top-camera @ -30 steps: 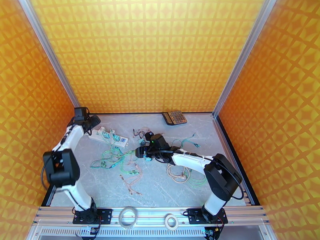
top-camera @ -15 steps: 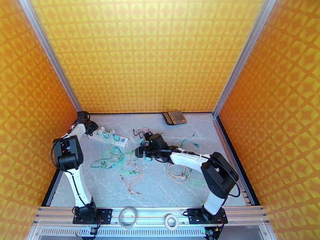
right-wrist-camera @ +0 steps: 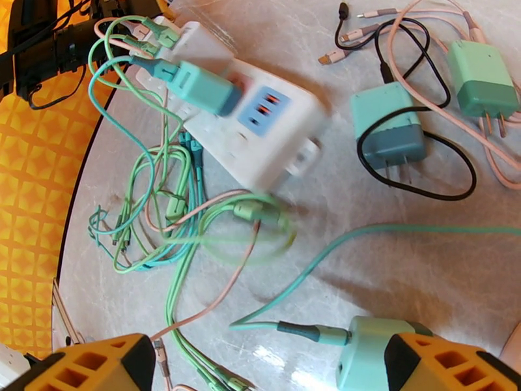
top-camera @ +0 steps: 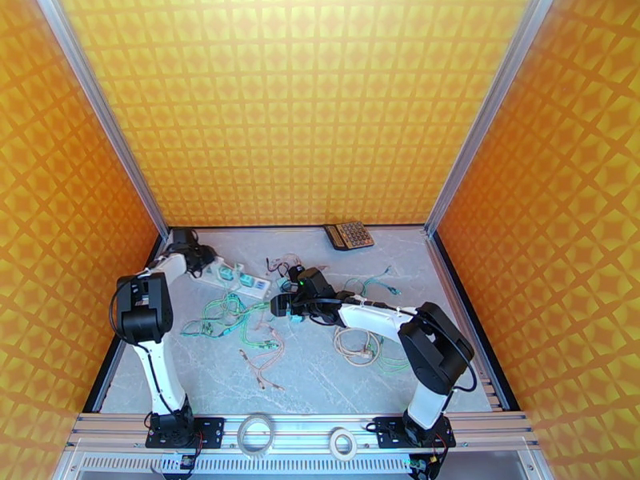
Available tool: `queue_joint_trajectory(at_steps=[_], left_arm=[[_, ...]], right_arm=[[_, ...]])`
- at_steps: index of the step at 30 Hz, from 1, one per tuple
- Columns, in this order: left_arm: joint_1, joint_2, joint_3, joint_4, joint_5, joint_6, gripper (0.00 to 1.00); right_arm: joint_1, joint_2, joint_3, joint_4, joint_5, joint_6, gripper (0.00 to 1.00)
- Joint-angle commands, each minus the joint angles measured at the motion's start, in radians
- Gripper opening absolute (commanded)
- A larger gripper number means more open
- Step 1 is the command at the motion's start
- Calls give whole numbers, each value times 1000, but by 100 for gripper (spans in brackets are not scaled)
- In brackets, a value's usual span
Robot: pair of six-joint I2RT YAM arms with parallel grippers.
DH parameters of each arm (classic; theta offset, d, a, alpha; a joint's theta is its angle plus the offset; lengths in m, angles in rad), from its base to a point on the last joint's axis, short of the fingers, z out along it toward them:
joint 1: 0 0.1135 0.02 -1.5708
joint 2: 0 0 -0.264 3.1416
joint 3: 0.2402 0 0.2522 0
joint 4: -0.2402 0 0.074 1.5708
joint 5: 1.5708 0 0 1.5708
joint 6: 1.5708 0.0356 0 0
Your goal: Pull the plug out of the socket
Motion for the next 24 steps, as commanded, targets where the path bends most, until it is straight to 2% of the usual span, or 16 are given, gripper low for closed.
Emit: queue_joint_trajectory(at_steps=[1,9,18,22,24], left_arm=[[-78,-34,-26,-10,69,-8,34],[-175,-77,-120,77,68,-115,36],[-272,-130,-187,111,64,-161,37],[-309,-157,-209,103,40,-165,38],[-318,-168,-219,96,33,-158,41]], right_arm=[[6,-56,-30,-32,37,-34,98],[6,-97,-65,-74,113,-86,98],[5,-180,-143,-50,233,-145,98],[5,-210,-162,-37,202,-190,98],[5,-223,-169,-32,177,-217,93]])
